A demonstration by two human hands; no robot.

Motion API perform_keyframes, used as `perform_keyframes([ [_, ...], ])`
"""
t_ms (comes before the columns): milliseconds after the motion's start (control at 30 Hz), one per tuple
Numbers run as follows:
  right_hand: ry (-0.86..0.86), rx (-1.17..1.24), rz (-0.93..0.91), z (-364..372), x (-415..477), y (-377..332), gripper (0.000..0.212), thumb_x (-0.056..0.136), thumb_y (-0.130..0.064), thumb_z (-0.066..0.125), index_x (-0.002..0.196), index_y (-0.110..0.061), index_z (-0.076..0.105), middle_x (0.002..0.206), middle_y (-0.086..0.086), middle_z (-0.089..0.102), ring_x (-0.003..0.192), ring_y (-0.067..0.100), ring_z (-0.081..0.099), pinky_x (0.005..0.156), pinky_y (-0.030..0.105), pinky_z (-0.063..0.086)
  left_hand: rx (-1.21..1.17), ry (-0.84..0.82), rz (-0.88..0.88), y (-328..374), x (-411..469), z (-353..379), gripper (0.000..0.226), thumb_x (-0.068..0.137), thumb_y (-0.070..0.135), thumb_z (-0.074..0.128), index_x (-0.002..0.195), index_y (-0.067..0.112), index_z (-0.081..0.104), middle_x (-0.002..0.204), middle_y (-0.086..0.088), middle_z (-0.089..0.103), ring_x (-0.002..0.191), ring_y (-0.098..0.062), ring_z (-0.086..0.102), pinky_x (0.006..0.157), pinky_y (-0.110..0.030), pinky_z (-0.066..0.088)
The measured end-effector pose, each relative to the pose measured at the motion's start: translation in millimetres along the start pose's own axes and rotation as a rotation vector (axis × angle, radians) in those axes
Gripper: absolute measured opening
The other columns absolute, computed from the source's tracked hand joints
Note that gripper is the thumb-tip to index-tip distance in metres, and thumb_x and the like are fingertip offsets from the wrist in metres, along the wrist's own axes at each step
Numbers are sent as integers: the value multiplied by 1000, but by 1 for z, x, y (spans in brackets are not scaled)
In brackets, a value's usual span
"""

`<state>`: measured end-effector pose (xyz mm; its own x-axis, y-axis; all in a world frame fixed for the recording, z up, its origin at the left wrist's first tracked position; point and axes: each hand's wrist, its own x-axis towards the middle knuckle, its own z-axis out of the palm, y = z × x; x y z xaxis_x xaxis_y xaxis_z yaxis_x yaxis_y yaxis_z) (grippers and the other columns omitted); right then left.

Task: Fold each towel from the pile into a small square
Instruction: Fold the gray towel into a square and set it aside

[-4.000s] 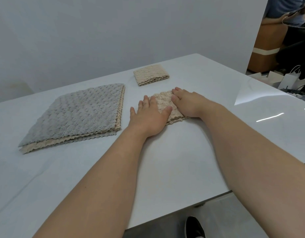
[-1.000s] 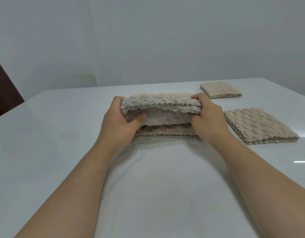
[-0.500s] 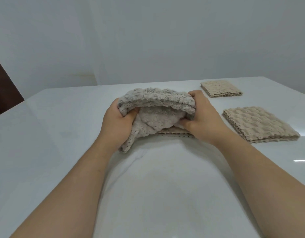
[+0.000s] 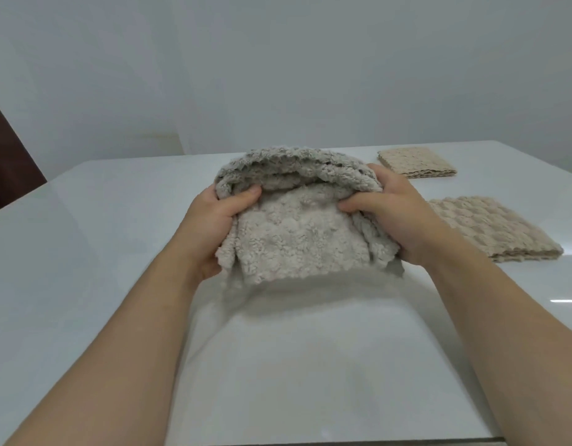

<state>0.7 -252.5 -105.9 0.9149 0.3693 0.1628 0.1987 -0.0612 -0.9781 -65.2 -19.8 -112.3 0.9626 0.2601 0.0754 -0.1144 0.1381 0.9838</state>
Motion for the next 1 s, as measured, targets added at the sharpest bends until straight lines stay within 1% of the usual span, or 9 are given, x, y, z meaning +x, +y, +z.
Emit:
perform_keyframes([
  [67,-157,25,90,-3,-6,-5,28,90,-2,68,116,-12,67,105,14,76,99,34,74,85,46,61,58,-34,-140,4,-4,-3,23,95,14,65,116,5,70,97,-14,78,79,-25,77,60,-31,60],
  [167,-230,-256,142,-6,-13,-11,35,93,-50,63,112,-21,69,107,2,75,97,20,72,89,37,56,281,-73,-258,1,-3,-12,31,94,34,69,112,9,71,101,-14,77,89,-29,76,78,-41,62],
  [233,-151,-546,190,-10,-12,-11,52,88,-71,54,94,-21,67,93,-3,67,80,11,62,72,25,45,736,12,-120,-8,5,-19,46,90,61,62,101,17,70,94,-6,76,90,-26,73,81,-39,57],
  [300,-77,-754,165,-13,-6,-5,59,87,-72,55,78,-14,54,72,-2,54,64,13,51,59,28,33,1171,118,58,-14,8,-20,51,89,72,50,92,23,64,88,3,69,87,-22,63,70,-34,46],
  [333,-47,-850,136,-14,-3,0,58,89,-69,57,76,-12,50,67,-1,52,60,15,49,56,31,31,1222,123,93,-15,9,-20,50,90,72,48,93,24,61,89,5,66,86,-21,59,67,-33,42],
  [600,175,-937,-128,-14,14,24,29,93,-33,57,73,-15,46,74,7,50,67,25,51,53,31,29,979,230,154,-17,13,-17,13,100,27,45,103,15,49,88,-1,57,75,-18,52,57,-35,31],
  [667,226,-914,-178,-15,18,27,22,91,-28,59,75,-18,46,80,5,48,70,24,49,54,30,27,980,281,206,-18,15,-19,10,97,25,49,102,16,51,91,-2,57,81,-23,54,59,-35,32],
  [800,360,-942,-185,-15,18,31,19,88,-29,67,101,-21,56,91,2,59,84,27,55,67,38,47,1049,431,457,-22,20,-29,12,78,26,64,89,21,61,98,-1,58,96,-25,54,74,-32,39],
  [1000,440,-886,-116,-21,19,35,18,89,-27,67,102,-21,56,95,3,63,84,27,56,62,33,38,783,451,360,-20,17,-27,22,76,8,73,83,28,66,78,15,67,72,-9,63,66,-25,51],
])
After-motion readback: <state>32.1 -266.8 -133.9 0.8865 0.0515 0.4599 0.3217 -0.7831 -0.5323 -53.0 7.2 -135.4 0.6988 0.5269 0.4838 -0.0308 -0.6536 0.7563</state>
